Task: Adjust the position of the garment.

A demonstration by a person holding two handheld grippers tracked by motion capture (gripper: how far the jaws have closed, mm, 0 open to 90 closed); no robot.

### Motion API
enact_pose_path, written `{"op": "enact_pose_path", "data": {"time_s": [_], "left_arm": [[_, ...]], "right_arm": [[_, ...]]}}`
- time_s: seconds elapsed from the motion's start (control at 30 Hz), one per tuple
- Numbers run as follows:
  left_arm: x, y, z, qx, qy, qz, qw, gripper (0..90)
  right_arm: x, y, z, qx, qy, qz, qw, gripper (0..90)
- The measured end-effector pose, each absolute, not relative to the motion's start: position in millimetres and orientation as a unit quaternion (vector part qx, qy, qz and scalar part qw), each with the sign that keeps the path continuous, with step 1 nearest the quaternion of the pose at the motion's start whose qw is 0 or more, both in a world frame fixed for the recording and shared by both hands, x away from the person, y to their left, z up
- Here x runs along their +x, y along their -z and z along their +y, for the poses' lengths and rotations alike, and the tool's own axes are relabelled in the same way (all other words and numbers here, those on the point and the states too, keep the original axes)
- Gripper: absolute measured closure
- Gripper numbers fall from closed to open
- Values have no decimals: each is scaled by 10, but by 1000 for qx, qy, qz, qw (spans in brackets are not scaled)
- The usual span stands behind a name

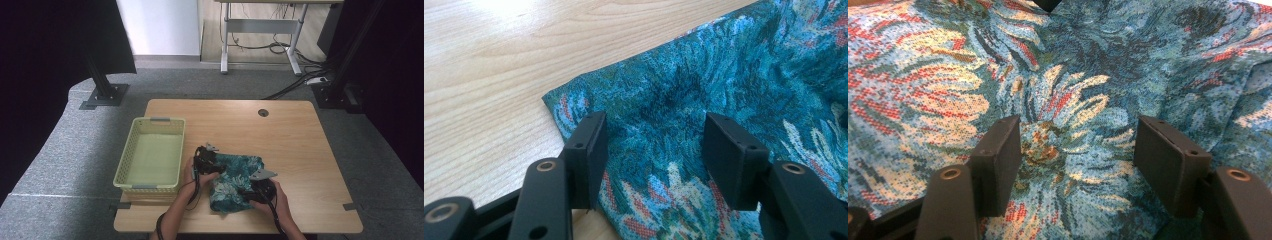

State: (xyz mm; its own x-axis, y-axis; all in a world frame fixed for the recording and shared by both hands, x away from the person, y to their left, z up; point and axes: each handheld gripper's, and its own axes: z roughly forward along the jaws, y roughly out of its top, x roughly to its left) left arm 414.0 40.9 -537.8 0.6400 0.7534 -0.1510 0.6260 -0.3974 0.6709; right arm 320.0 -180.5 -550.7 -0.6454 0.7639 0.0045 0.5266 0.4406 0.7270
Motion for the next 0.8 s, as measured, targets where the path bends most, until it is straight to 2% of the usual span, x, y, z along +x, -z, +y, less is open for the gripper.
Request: {"op": "enact_pose_path", "data": {"time_s": [0.8], "left_arm": [[4168,5399,100,842,-89,385,367,438]], "right_arm": [[3131,5498,-2037,415,-349,822,174,350]]}}
